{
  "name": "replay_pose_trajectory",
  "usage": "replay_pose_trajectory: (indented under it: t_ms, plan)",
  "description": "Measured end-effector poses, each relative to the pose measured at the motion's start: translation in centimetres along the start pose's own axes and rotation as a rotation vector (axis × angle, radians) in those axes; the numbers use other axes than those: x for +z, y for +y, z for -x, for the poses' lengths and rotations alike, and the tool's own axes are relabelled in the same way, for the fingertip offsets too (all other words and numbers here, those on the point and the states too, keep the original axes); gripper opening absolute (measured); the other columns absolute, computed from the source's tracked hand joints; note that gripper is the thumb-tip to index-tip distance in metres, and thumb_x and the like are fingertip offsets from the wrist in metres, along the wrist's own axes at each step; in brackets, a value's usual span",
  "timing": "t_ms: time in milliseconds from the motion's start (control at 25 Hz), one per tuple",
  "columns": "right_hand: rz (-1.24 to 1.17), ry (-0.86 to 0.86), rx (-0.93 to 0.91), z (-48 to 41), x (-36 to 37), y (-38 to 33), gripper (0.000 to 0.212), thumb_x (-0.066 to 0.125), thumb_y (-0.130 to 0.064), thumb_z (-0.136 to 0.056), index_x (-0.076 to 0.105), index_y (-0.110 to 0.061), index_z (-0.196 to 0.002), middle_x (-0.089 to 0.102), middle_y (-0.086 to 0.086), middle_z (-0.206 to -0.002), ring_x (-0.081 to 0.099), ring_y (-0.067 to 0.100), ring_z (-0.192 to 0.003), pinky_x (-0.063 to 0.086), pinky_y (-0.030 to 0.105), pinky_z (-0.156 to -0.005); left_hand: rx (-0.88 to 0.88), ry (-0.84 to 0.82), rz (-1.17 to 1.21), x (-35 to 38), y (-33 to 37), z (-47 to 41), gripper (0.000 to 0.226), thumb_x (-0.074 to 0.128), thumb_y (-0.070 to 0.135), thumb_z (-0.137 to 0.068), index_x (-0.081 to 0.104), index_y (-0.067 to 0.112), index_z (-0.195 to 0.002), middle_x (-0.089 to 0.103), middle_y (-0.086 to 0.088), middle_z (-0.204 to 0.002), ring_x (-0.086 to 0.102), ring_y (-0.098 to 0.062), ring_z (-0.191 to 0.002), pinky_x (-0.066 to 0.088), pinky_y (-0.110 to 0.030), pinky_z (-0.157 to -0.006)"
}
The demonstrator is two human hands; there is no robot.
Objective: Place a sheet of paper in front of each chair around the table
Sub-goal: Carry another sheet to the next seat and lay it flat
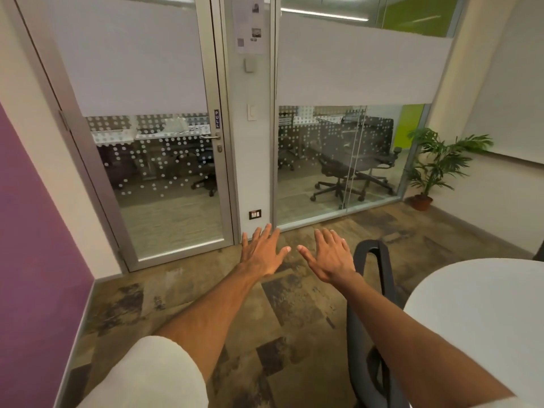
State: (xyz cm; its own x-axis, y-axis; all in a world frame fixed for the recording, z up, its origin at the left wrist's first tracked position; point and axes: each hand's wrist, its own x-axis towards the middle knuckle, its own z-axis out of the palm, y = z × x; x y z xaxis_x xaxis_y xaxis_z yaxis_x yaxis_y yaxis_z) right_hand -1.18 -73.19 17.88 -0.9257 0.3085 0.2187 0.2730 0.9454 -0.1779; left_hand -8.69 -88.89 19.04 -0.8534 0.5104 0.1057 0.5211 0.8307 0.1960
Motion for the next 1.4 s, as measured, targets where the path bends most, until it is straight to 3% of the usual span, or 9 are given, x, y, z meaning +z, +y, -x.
replay_pose_trajectory:
  t_ms: [280, 760, 1040, 1400]
  plan:
    - [0.041, -0.004, 0.061, -12.6, 5.3, 0.1, 0.077, 0.019, -0.067, -0.09, 0.032, -0.012, -0.141, 0.034, 0.01, -0.148, 0.025, 0.027, -0.141, 0.022, 0.048, -0.116, 0.05, -0.032, 0.026, 2.8, -3.5, -13.5, 0.068, 0.031, 0.057, -0.095, 0.014, 0.024, -0.152, 0.007, -0.003, -0.162, 0.007, -0.026, -0.149, -0.001, -0.054, -0.119]
    - [0.055, -0.005, 0.328, -31.7, 10.9, 4.1, 0.077, 0.021, -0.065, -0.091, 0.023, -0.012, -0.147, 0.026, 0.009, -0.154, 0.017, 0.027, -0.145, 0.015, 0.047, -0.119, 0.281, -0.108, 0.043, 7.2, -5.4, -38.1, 0.067, 0.031, 0.058, -0.094, 0.017, 0.023, -0.151, 0.01, -0.003, -0.161, 0.009, -0.025, -0.149, 0.002, -0.055, -0.119]
    - [0.089, -0.002, 0.471, -40.0, 13.7, 12.6, 0.082, 0.014, -0.068, -0.088, 0.02, -0.013, -0.149, 0.018, 0.01, -0.158, 0.011, 0.026, -0.148, 0.008, 0.046, -0.121, 0.415, -0.188, 0.06, 11.4, 0.6, -50.4, 0.068, 0.031, 0.056, -0.095, 0.015, 0.021, -0.151, 0.008, -0.004, -0.162, 0.008, -0.025, -0.149, 0.003, -0.055, -0.119]
    - [0.141, 0.001, 0.713, -47.4, 13.2, 28.1, 0.088, 0.006, -0.071, -0.084, 0.015, -0.015, -0.151, 0.011, 0.007, -0.161, 0.005, 0.024, -0.149, 0.004, 0.049, -0.12, 0.635, -0.249, 0.08, 16.5, 15.0, -64.0, 0.068, 0.032, 0.055, -0.095, 0.015, 0.021, -0.152, 0.009, -0.005, -0.161, 0.007, -0.025, -0.149, -0.001, -0.055, -0.119]
